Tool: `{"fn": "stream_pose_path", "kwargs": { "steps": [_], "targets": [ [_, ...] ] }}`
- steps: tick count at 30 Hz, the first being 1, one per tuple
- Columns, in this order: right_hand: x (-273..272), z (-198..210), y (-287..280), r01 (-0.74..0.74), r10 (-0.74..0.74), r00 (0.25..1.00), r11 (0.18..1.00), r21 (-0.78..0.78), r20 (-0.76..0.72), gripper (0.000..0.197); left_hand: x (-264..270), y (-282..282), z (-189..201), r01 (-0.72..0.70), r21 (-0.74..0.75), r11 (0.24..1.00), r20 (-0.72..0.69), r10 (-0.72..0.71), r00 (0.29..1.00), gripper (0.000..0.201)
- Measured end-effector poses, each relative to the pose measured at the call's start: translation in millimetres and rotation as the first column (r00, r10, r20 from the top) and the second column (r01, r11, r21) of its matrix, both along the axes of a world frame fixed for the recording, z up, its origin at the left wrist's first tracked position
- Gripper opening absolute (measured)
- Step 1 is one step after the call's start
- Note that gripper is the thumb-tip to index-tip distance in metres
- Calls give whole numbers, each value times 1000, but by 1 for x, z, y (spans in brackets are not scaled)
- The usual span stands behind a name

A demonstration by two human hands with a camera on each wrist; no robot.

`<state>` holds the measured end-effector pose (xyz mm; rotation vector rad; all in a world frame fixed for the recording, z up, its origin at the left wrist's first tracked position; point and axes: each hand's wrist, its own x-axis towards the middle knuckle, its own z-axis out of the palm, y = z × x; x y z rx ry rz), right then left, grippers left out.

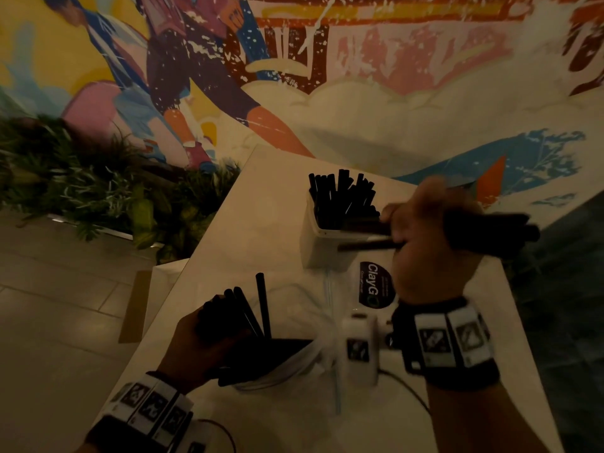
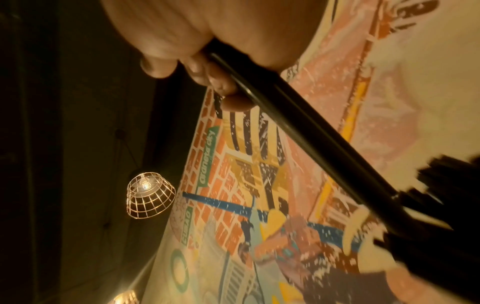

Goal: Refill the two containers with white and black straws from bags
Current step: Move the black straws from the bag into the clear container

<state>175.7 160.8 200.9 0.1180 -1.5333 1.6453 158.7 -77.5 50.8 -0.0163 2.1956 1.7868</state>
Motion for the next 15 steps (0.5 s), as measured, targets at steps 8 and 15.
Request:
{"fn": "stream_pose_path", "kwargs": {
  "steps": [8,15],
  "targets": [
    [-62,9,22,264,-265,960,964,22,94,43,1,2,5,-39,-5,999,34,40,999,28],
    [-92,-62,42,308,-329,862,944,117,385,46,-1,-1,6,-50,1,999,68,49,996,24]
  ]
}}
